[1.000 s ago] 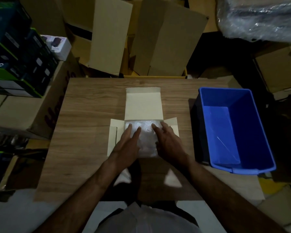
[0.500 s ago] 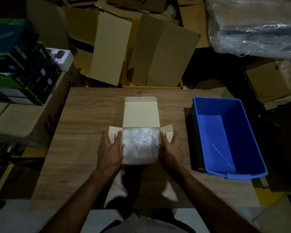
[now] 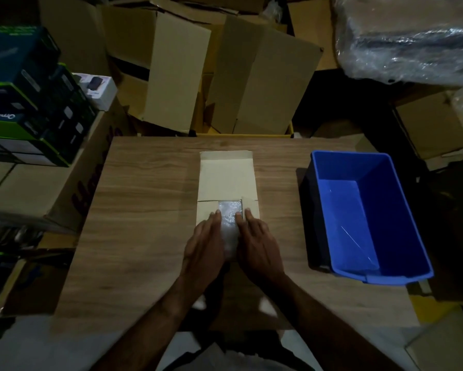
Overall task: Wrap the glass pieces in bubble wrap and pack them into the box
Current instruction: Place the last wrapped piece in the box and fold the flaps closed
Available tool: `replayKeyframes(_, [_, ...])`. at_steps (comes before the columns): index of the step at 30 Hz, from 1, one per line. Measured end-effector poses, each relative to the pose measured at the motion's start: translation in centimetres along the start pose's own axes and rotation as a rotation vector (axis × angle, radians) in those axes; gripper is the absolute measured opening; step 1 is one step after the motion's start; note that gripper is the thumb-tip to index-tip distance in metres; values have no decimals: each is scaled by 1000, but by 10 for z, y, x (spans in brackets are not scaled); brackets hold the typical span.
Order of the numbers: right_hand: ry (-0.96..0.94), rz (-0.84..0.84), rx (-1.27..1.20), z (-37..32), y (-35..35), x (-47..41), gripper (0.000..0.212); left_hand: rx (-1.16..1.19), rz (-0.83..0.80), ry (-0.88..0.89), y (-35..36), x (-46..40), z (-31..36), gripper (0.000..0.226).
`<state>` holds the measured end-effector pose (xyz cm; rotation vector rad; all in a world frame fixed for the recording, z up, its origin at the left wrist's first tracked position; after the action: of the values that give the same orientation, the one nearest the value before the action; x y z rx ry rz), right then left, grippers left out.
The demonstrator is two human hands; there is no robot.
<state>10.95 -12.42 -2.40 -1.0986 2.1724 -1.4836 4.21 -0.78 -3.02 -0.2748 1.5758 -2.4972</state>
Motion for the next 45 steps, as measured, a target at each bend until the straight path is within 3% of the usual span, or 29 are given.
replayKeyframes(4, [-76,-16,11,3,7,7,61,-114,-89,47,23,5,-15,57])
replayKeyframes(9, [-72,49,-36,9,11,3,64,-252,-263,-23,43,3,-27,56])
replayKeyframes(11, [-104,54,-25,13,15,-3,66,-278,-242,37,40,-2,-24,58])
replayKeyframes(13, [-85,85,-41,17,12,-11,68,-156,-111,44,21,-11,-21,56])
replayKeyframes(17, [121,180,-275,33,-2,-39,43,-28,-85,-54,-5,-49,-33,65])
replayKeyframes(21, [89,-34,-71,39,2,-77,69,164,-186,-222,-9,-91,-51,83])
replayKeyframes(23, [123,-10,-152,43,-7,-92,77,210,-197,-197,-14,-105,-54,98])
replayKeyframes(26, [121,46,-87,42,-16,-105,90,185,-183,-178,-22,-119,-55,118])
replayKeyframes(30, [78,167,-49,28,-36,-100,100,143,13,-149,-52,-127,-42,132])
replayKeyframes(33, [62,234,-158,13,-60,-93,109,170,158,-90,-82,-123,-29,116])
replayKeyframes(36, [79,283,-149,2,-81,-79,112,122,213,-35,-107,-106,-16,78])
replayKeyframes(39, [80,297,-44,-12,-92,-58,93,48,166,17,-110,-83,-9,57])
replayKeyframes(42, [82,311,26,-22,-94,-38,65,14,134,45,-105,-62,-6,54])
replayKeyframes(45, [116,268,69,-26,-83,-20,57,-10,108,103,-99,-44,-4,55])
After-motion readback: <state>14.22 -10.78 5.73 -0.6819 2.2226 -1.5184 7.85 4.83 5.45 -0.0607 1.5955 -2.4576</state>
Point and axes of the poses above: each hand's wrist, its own x-axis away from the middle knuckle, its own y-axis out of the palm, z = x × y, the point moved 6 cm from there along -x, towards the middle knuckle, and after that the axes turned 8 degrees about -z, right-handed, at the moved point
